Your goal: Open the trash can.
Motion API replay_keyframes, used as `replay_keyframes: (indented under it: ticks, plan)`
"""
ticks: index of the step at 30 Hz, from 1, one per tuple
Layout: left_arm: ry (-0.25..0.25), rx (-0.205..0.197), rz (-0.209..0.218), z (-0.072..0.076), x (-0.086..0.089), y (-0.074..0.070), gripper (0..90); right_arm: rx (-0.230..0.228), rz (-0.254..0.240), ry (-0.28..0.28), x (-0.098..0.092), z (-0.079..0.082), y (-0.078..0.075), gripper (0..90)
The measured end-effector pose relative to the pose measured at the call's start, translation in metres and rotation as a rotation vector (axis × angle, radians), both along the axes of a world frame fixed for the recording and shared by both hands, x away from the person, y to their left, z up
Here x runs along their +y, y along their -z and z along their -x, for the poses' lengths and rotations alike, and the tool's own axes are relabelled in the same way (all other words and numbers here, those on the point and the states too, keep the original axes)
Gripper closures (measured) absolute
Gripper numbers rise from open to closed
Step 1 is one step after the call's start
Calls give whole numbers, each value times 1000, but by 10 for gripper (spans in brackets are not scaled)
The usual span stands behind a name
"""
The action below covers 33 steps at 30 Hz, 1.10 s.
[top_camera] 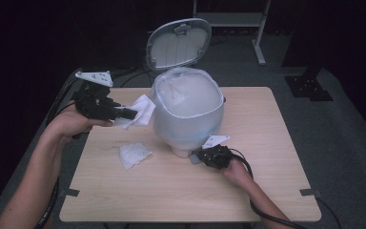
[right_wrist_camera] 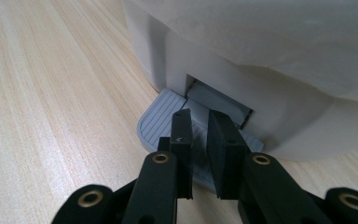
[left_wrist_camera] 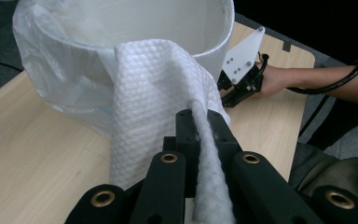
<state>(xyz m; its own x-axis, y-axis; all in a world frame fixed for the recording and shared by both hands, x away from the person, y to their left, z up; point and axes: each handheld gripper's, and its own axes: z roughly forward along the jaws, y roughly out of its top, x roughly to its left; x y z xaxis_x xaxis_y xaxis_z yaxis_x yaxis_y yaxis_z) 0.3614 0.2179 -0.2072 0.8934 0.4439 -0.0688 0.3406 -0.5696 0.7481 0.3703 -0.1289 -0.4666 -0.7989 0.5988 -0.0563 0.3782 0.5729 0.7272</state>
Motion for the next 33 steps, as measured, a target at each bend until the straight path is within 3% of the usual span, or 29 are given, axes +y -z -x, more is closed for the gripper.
replay_keyframes:
  ticks: [8,33]
  plan:
    - [24,-6,0,-3,-12,-8,861,0,-2,1,0,0,0,799]
    - [38,-20,-2,-23,-39,-29,861,3,-6,1,-1,0,0,799]
